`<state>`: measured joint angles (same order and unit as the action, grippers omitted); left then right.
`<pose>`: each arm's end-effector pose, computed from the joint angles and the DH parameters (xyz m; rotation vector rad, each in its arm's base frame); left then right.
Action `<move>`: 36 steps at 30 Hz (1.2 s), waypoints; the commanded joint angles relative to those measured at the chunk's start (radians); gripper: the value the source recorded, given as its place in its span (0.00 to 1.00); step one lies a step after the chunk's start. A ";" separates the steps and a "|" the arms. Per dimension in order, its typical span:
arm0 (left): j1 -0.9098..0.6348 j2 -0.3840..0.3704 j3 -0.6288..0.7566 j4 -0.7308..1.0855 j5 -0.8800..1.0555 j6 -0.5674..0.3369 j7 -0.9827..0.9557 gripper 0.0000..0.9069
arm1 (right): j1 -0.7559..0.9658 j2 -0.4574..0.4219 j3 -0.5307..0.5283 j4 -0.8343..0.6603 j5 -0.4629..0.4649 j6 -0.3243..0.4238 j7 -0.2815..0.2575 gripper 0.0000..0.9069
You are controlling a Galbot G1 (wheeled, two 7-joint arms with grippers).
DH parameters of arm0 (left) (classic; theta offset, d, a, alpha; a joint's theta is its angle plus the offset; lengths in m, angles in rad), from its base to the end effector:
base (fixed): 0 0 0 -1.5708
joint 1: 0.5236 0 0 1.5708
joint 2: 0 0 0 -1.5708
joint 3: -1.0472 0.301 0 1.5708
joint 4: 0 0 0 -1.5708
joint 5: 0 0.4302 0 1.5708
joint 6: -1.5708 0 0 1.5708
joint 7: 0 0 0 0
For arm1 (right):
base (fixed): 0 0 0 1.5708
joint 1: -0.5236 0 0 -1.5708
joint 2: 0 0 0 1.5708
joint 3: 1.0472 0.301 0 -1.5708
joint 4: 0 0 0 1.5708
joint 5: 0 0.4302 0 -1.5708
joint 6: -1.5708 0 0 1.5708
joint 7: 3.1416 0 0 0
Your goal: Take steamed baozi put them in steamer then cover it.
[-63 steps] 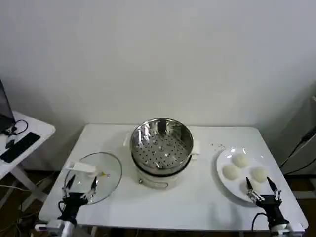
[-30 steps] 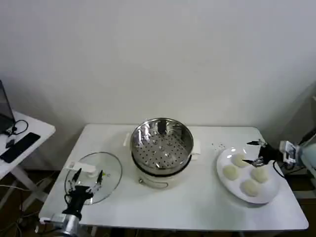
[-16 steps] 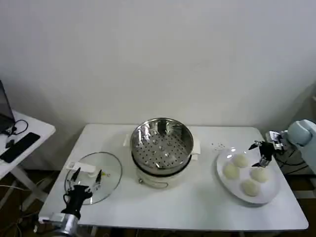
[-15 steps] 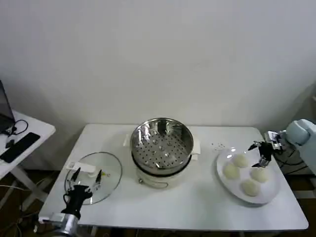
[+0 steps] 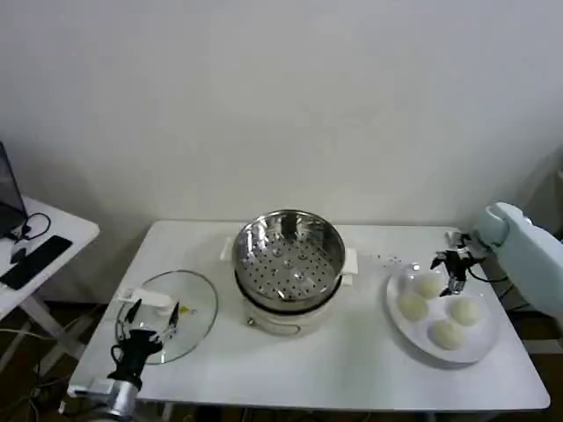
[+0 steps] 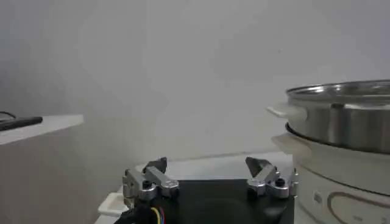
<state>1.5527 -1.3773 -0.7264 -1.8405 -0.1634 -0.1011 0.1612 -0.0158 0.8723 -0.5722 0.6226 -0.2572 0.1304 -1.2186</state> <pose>0.2746 0.1178 -0.3427 -0.0525 -3.0273 -0.1373 0.6094 -0.2475 -0.2311 1.2141 -1.3679 1.2125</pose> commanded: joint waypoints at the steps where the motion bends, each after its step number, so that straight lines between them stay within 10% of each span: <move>1: -0.001 0.000 0.002 0.002 -0.001 0.001 0.000 1.00 | 0.023 0.038 -0.011 -0.052 -0.025 0.009 -0.008 1.00; 36: 0.015 0.000 -0.008 0.006 -0.005 -0.010 -0.003 1.00 | -0.004 0.061 0.058 -0.077 -0.067 0.023 0.009 0.82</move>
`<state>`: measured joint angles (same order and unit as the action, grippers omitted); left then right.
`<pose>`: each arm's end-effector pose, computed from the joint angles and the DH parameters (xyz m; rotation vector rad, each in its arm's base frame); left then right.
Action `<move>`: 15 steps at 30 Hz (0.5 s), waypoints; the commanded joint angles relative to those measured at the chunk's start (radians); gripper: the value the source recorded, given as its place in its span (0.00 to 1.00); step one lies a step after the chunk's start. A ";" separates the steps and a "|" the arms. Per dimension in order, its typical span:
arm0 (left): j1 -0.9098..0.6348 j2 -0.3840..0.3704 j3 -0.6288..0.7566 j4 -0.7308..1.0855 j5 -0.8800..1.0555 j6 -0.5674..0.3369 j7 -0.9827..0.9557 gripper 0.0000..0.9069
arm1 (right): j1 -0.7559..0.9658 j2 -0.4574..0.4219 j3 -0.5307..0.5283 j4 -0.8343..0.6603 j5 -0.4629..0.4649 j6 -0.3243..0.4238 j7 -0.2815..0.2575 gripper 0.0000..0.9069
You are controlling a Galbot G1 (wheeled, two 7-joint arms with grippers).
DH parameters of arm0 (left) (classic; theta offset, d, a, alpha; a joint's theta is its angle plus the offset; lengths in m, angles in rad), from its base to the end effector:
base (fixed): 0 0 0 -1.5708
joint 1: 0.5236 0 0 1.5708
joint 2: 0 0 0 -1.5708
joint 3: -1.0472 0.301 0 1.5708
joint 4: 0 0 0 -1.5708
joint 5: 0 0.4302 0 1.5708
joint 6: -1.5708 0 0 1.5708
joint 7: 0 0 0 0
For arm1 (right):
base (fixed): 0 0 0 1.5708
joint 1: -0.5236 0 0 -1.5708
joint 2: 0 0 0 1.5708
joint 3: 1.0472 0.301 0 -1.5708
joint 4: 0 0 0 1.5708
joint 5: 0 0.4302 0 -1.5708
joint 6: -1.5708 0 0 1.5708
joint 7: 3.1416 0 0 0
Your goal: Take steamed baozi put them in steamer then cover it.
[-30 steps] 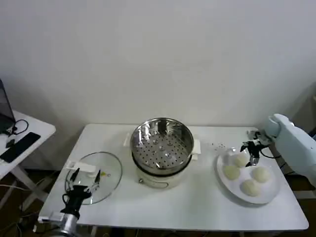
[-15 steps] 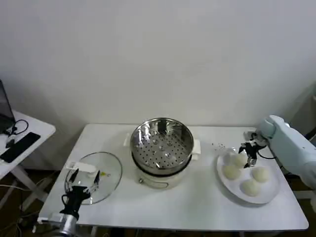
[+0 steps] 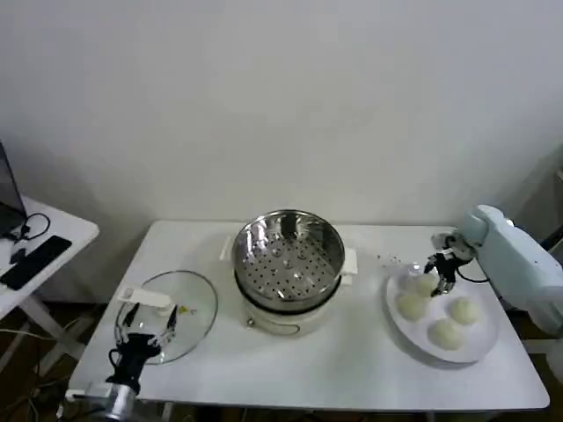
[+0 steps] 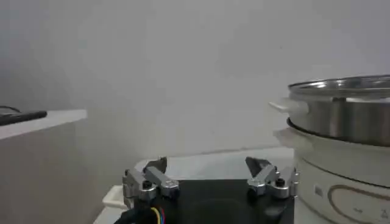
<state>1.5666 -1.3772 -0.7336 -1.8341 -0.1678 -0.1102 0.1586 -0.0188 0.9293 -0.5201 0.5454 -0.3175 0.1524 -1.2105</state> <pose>0.2689 0.1213 -0.3482 -0.0374 -3.0183 -0.1360 0.6157 -0.2457 -0.2400 1.2063 -1.3698 1.2119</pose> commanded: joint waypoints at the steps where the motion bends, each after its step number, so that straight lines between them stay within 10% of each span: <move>1: 0.002 0.000 -0.001 0.000 -0.001 -0.001 0.000 1.00 | 0.000 -0.001 0.005 0.006 -0.005 0.002 0.000 0.82; 15: 0.011 -0.002 0.002 -0.010 0.001 0.000 0.001 1.00 | 0.278 -0.144 -0.319 0.386 0.128 0.030 -0.028 0.83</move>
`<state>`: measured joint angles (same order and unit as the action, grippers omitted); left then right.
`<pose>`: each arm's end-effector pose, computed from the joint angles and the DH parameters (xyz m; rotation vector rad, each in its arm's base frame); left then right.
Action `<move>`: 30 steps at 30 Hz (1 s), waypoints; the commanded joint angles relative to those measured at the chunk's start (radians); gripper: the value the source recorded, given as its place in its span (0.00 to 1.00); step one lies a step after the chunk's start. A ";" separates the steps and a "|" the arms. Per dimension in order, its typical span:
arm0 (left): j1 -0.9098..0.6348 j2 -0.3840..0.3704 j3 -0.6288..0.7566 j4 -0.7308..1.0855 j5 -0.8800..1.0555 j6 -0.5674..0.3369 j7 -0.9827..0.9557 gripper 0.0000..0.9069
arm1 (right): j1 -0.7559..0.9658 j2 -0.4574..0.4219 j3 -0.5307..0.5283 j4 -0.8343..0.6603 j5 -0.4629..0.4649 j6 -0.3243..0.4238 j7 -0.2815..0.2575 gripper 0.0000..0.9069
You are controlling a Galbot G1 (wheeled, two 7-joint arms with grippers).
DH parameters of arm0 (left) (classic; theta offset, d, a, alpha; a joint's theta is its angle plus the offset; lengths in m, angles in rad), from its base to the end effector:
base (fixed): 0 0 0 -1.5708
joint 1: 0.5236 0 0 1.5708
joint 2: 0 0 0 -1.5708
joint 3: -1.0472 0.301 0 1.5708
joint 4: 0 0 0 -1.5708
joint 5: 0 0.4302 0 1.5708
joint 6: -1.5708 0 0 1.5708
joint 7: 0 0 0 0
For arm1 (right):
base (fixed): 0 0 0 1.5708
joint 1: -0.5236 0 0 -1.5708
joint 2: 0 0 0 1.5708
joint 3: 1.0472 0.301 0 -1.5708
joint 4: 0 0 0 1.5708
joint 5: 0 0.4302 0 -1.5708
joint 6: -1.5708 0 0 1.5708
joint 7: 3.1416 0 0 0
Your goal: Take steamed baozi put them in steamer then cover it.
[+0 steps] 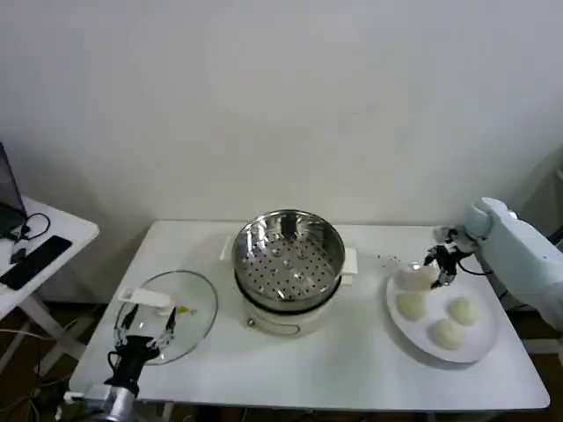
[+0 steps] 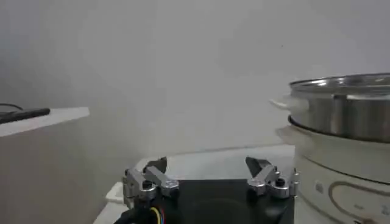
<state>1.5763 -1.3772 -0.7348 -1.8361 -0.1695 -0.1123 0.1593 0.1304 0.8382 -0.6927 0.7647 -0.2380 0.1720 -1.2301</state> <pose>0.2656 0.1216 -0.3499 -0.0378 -3.0130 -0.1347 0.6320 -0.2013 -0.1502 1.2807 -1.3189 1.4422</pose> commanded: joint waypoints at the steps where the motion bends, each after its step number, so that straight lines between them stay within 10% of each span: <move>1: 0.002 -0.002 0.003 -0.011 0.004 0.004 0.001 1.00 | 0.185 -0.055 -0.187 0.206 0.048 0.030 -0.008 0.83; 15: 0.004 -0.007 0.013 -0.035 0.022 0.013 0.000 1.00 | 0.430 0.067 -0.333 0.568 -0.067 0.141 -0.012 0.83; 30: 0.011 -0.011 0.003 -0.050 0.025 0.018 0.004 1.00 | 0.300 0.402 -0.258 0.494 -0.394 0.310 0.016 0.83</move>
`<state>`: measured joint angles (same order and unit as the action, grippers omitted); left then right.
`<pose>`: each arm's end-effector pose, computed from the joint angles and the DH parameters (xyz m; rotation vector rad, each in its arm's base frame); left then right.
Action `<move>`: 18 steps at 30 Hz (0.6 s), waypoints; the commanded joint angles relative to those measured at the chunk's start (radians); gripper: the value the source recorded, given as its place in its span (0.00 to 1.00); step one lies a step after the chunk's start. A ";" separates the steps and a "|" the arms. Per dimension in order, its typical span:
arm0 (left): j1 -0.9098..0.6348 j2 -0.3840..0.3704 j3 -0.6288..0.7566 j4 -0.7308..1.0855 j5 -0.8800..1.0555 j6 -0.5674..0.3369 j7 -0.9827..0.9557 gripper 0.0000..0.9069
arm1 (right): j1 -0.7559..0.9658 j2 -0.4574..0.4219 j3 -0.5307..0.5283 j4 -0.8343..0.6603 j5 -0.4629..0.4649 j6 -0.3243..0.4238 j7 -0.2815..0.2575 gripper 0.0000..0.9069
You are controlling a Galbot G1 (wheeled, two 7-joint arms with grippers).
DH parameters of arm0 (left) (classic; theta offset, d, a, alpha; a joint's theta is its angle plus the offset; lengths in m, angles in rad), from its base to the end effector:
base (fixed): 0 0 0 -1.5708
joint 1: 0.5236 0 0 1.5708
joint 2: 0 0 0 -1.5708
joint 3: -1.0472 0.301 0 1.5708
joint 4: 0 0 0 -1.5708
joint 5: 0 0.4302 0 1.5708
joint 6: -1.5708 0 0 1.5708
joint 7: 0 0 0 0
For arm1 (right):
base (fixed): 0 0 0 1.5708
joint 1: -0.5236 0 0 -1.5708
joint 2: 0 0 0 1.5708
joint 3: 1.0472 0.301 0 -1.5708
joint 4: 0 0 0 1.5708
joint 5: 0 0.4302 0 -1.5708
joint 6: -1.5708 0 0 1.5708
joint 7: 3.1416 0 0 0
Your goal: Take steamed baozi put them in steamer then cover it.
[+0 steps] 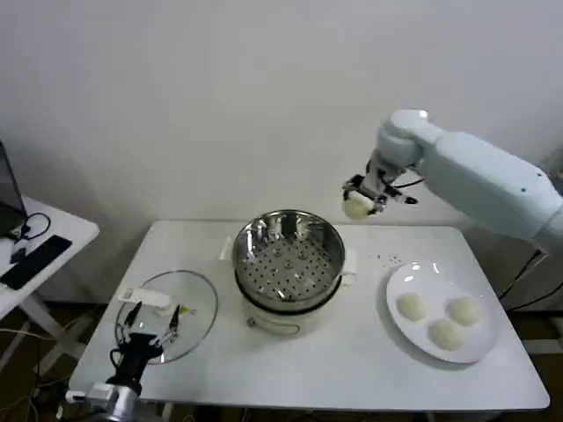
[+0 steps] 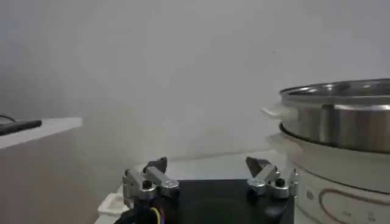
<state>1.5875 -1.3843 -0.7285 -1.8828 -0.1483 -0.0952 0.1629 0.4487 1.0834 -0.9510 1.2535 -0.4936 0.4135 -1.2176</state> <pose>0.2663 0.1132 -0.3353 -0.0663 -3.0245 -0.1566 0.5764 0.1556 -0.0039 1.6041 -0.4895 2.4973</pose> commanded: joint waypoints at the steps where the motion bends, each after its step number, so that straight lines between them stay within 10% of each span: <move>1: 0.001 -0.003 -0.004 -0.003 0.004 0.001 0.000 1.00 | -0.022 0.164 0.000 0.001 -0.142 0.069 0.005 0.83; 18: 0.016 0.002 -0.018 0.002 -0.003 -0.011 -0.002 1.00 | -0.157 0.268 0.000 -0.118 -0.223 0.077 0.012 0.83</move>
<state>1.6025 -1.3845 -0.7459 -1.8859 -0.1501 -0.1038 0.1618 0.3230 1.2992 -0.9495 1.1606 -0.6776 0.4816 -1.2069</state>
